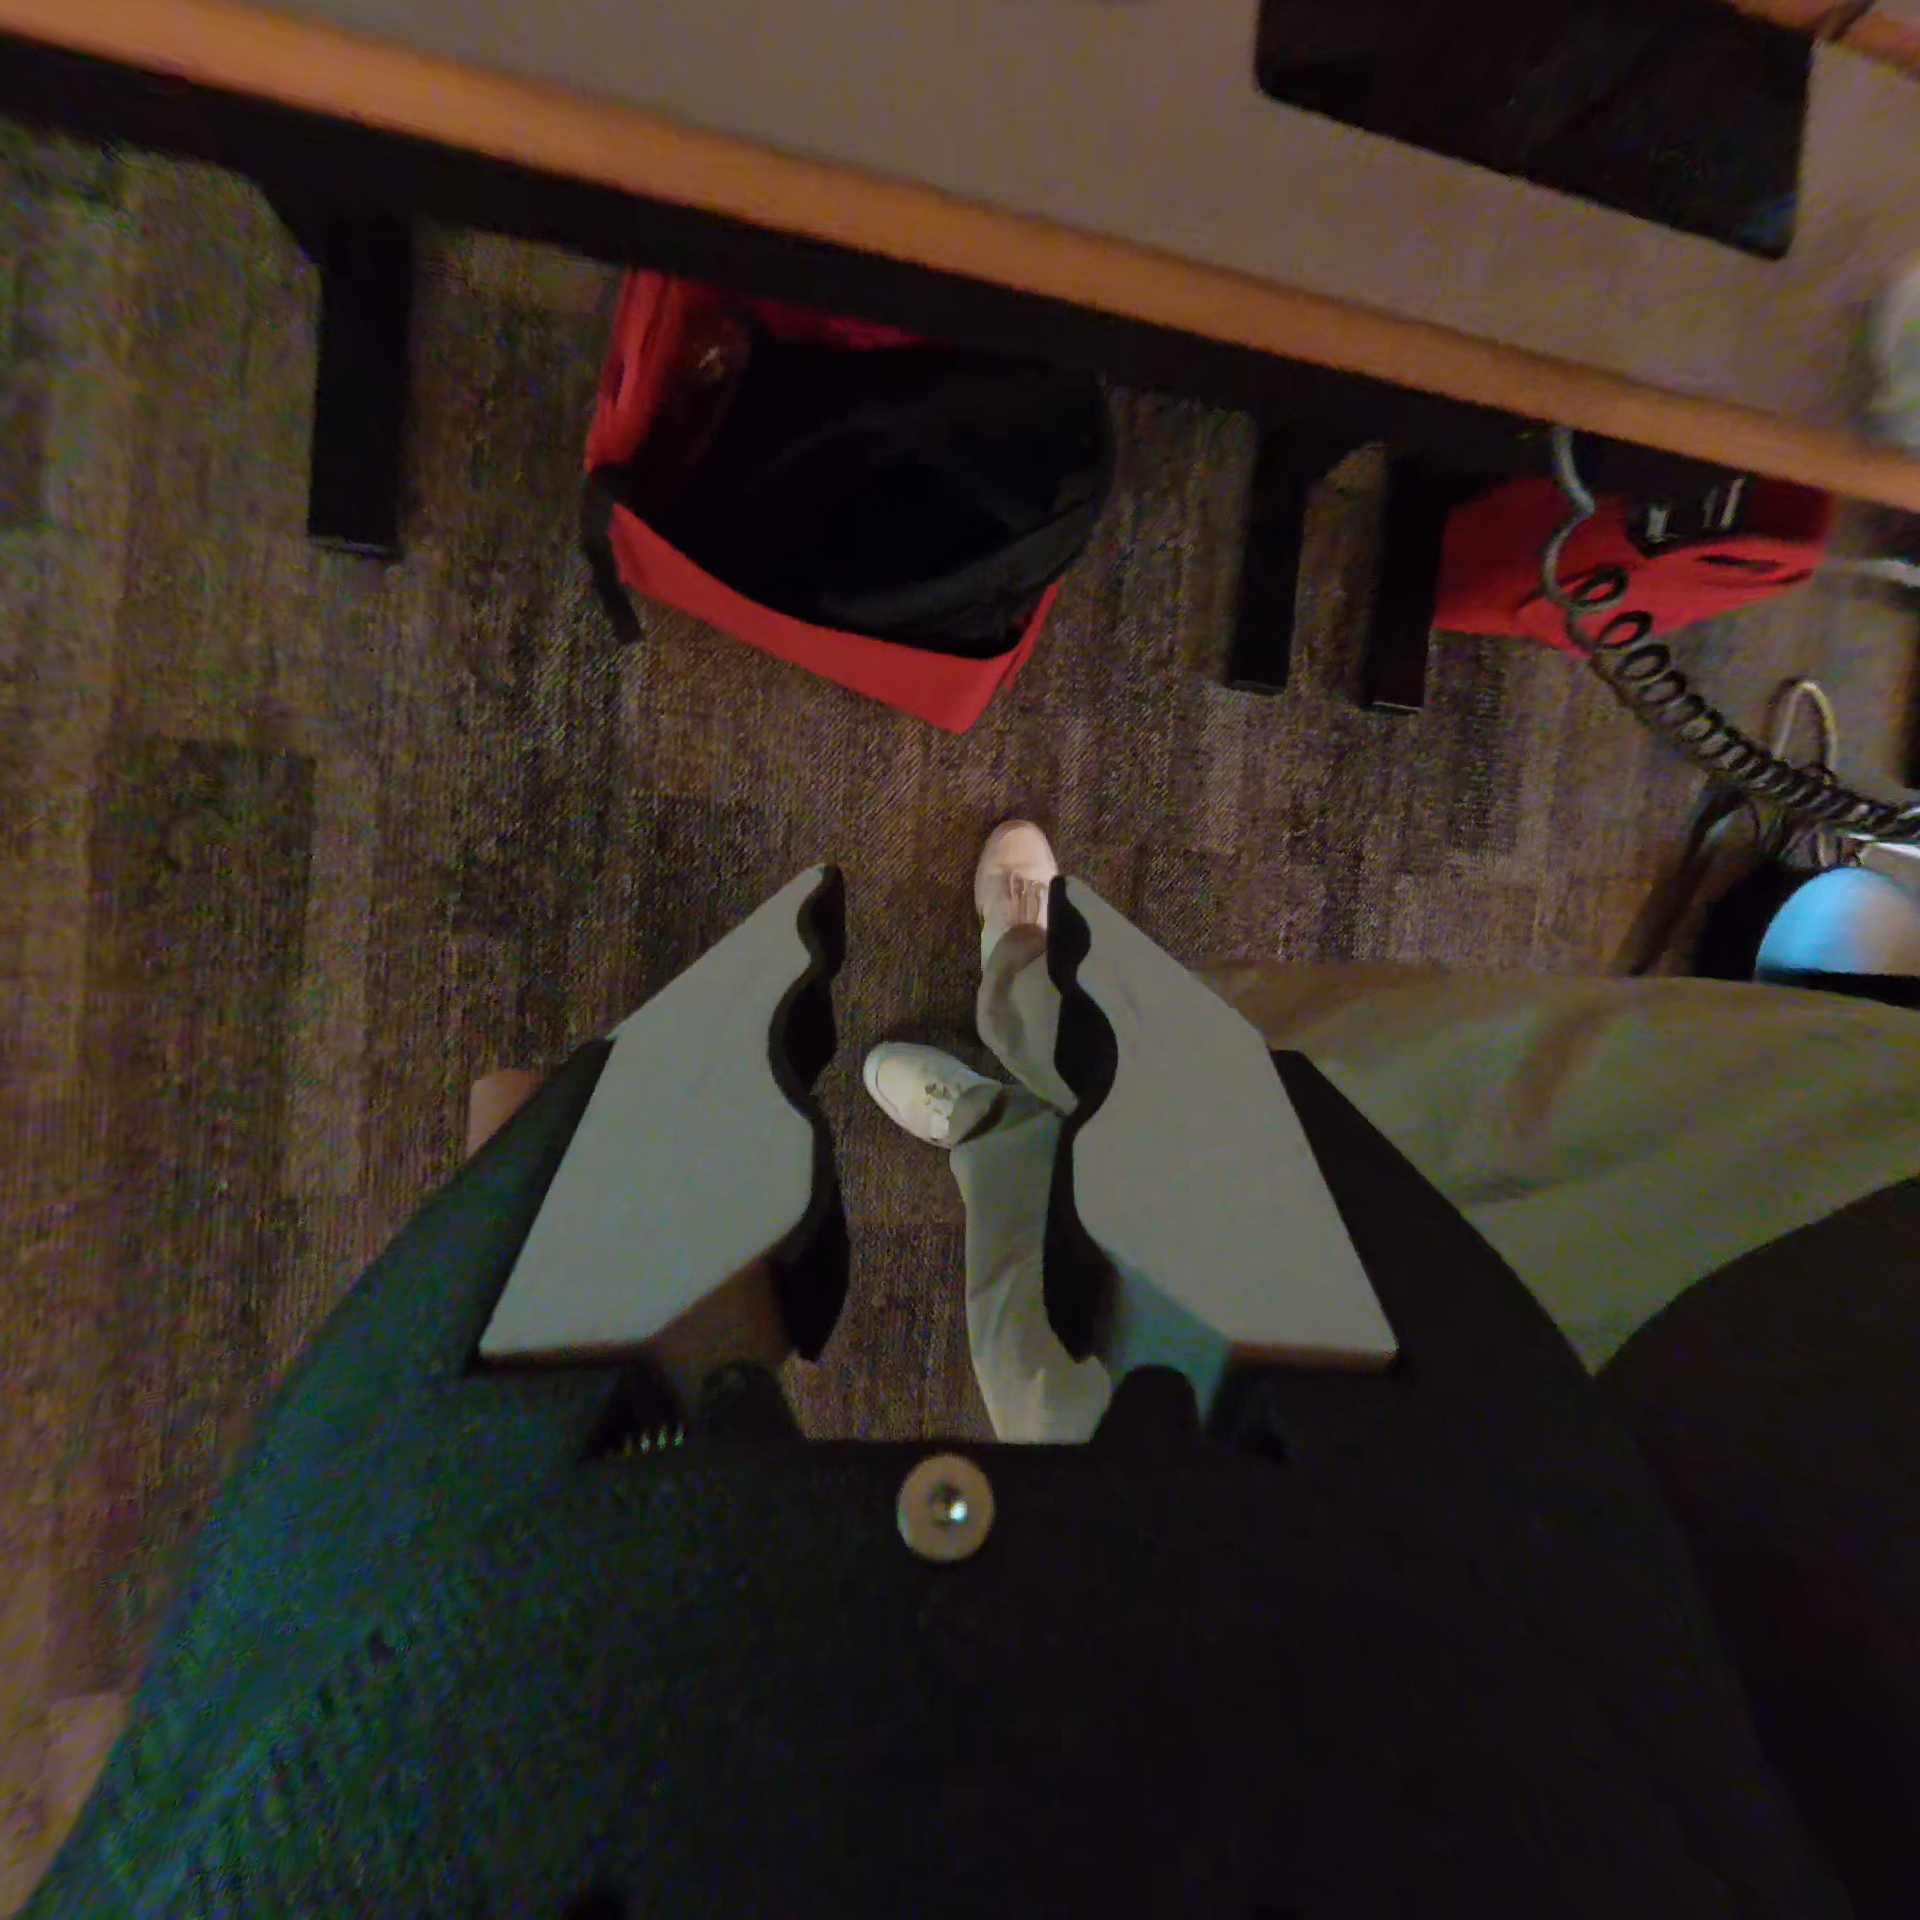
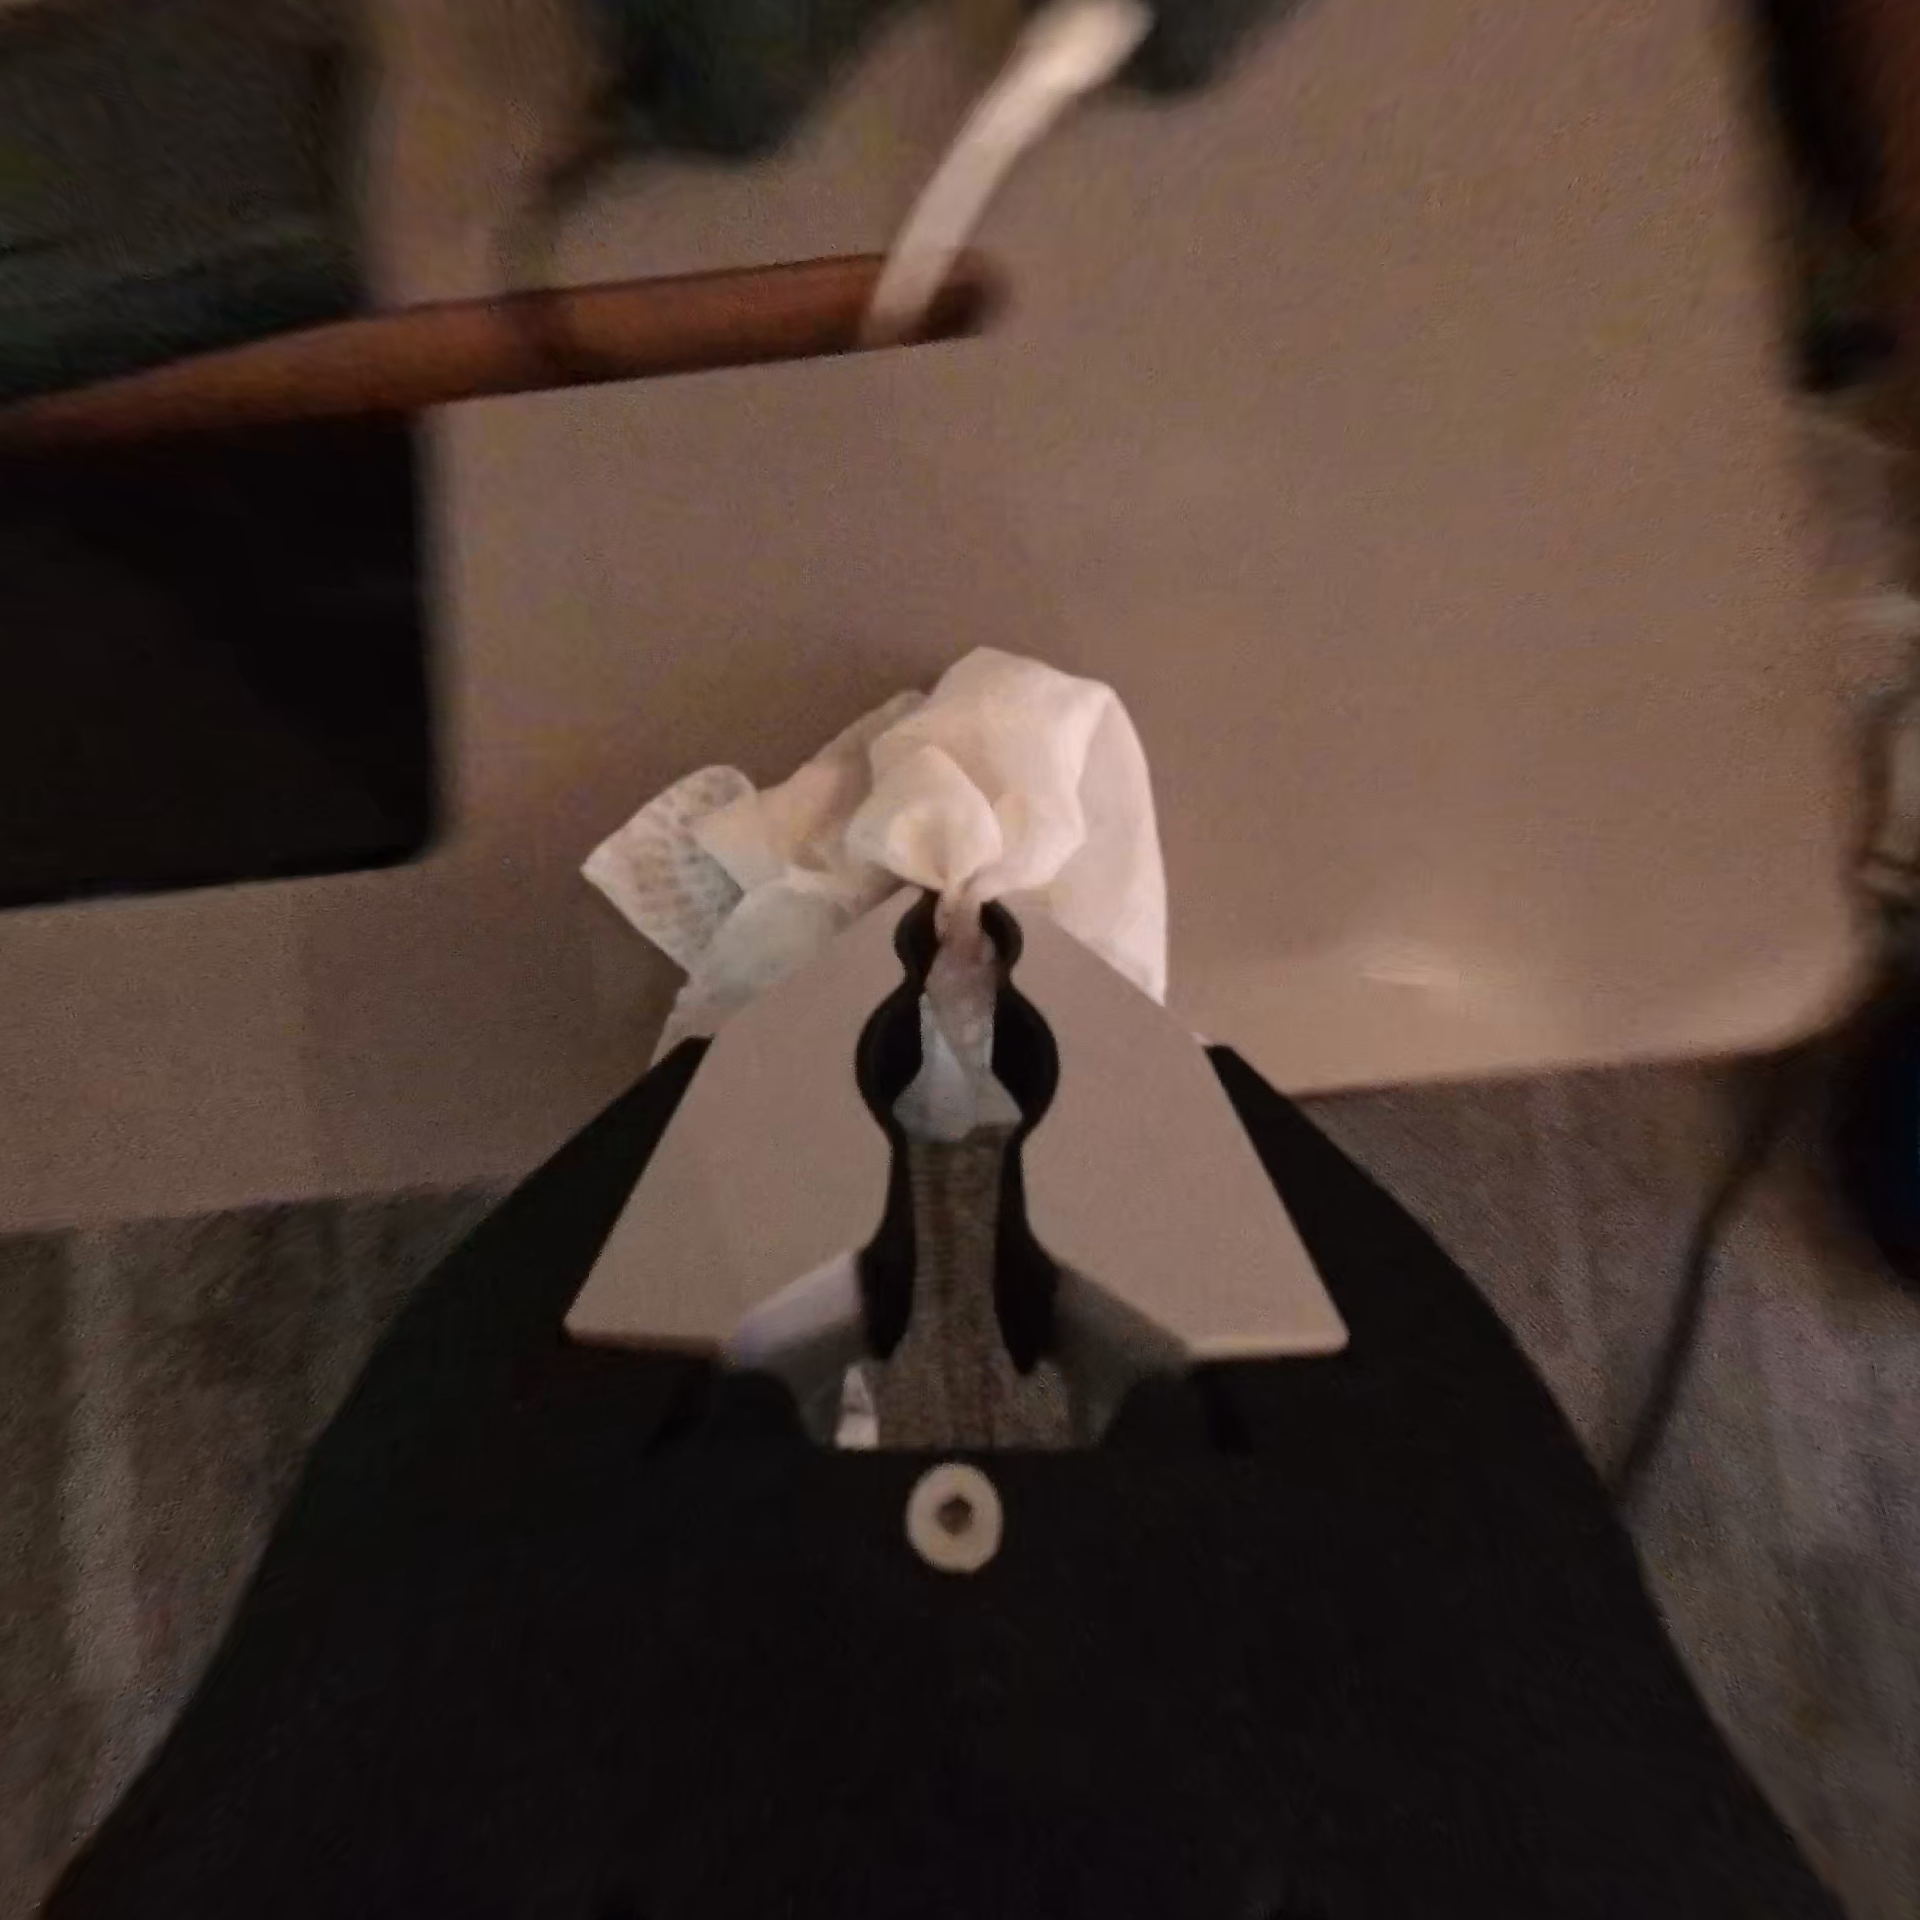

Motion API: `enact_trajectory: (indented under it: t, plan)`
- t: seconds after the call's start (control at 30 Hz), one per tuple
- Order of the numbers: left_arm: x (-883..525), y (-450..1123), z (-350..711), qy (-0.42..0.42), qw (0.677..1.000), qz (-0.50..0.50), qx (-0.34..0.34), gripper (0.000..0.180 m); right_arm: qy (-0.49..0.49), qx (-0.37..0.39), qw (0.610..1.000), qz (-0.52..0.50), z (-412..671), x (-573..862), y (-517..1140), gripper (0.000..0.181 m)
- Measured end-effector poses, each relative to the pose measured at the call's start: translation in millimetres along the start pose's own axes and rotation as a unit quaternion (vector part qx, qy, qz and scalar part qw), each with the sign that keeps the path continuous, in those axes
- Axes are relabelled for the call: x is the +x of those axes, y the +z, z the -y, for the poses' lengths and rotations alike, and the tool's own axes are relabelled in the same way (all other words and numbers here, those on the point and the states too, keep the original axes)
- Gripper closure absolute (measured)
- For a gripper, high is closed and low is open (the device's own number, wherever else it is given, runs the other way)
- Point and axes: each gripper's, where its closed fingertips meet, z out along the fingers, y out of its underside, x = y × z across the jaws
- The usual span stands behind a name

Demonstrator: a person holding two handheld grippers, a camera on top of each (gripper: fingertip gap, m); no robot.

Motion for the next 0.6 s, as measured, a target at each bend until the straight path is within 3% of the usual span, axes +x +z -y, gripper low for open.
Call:
enact_trajectory:
  t: [0.13,0.27,0.47,0.6]
  plan:
    - [-18.8,-13.9,-25.4,-0.029,1.0,0.01,-0.006,0.146,0.034,0.005,0.998,-0.055,-0.4,3.3,-2.8,0.176]
    - [-24.7,-23.3,-33.4,-0.046,0.999,0.011,0.003,0.146,0.048,0.028,0.997,0.049,-9.9,-119.7,-8.7,0.176]
    - [-27.3,-49.6,-33.0,-0.043,0.998,0.022,0.041,0.146,-0.116,0.009,0.968,0.222,-50.6,-356.8,-37.0,0.176]
    - [-48.9,-73.6,-56.6,-0.054,0.995,0.06,0.051,0.146,-0.182,-0.005,0.949,0.259,-65.4,-448.8,-46.7,0.176]
